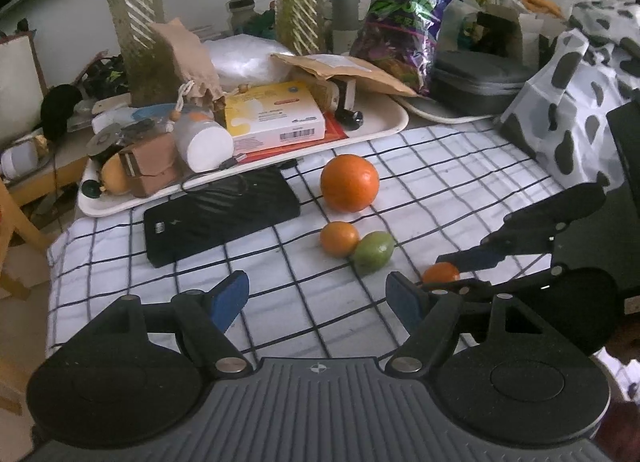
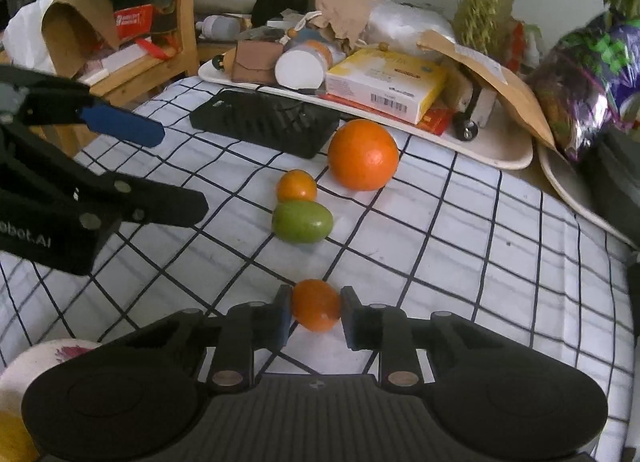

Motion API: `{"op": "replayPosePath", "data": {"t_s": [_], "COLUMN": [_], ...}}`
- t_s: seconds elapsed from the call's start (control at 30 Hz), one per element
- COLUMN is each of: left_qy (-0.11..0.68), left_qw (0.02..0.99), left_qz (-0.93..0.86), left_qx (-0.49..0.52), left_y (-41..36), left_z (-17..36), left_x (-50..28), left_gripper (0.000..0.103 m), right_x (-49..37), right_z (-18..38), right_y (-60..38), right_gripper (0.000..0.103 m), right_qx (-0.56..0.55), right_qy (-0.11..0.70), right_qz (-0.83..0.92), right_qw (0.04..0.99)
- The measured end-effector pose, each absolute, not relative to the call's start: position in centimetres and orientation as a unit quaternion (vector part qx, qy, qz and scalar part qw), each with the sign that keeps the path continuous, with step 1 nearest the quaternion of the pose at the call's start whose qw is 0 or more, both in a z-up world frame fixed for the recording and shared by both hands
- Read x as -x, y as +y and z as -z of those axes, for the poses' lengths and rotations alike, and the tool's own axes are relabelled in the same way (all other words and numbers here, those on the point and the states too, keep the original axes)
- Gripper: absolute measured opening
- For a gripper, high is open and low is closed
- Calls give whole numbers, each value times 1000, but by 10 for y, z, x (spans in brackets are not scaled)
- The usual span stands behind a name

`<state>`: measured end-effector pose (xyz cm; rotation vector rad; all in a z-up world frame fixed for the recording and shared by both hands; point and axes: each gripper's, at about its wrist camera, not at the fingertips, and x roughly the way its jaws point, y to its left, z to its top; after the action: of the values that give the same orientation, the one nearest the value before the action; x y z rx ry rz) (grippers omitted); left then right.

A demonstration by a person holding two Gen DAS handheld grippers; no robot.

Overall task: Organize fruits
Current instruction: 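Grasp the small orange tomato with the right tool while the left tool grasps the green lime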

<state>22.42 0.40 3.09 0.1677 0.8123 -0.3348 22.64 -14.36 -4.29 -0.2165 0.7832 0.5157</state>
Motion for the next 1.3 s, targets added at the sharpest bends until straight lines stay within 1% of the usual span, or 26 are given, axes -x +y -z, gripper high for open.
{"op": "replayPosePath", "data": {"t_s": [0.33,0.37,0.4,0.47,0.57,0.73,0.8,1.0,1.1,1.3], "left_qy": [397,397,398,405,420,435,436,418,403,384], "left_qw": [890,889,888,884,879,870,867,873,879,883], "left_qz": [222,224,228,230,224,228,235,241,239,239], "left_qx": [-44,-44,-42,-38,-31,-45,-51,-70,-89,-129], "left_y": [-15,-17,-19,-20,-20,-26,-29,-34,-39,-47], "left_z": [-24,-23,-22,-19,-10,2,6,5,5,6], "left_x": [-233,-234,-237,-244,-254,-267,-270,-271,-270,-265], "left_gripper": [73,72,66,58,55,54,44,43,38,37], "right_x": [-224,-224,-225,-225,-224,-226,-225,-225,-225,-226], "right_z": [30,29,28,25,20,17,16,16,17,18], "right_y": [-174,-177,-180,-185,-193,-204,-206,-209,-209,-206], "right_gripper": [26,26,26,26,26,26,26,26,26,26], "right_qx": [83,81,78,73,63,55,55,55,55,60], "right_qy": [363,363,362,360,354,354,353,353,354,356], "right_qz": [-222,-220,-219,-218,-218,-212,-211,-210,-210,-212], "right_qw": [901,902,903,904,907,909,910,910,910,908]}}
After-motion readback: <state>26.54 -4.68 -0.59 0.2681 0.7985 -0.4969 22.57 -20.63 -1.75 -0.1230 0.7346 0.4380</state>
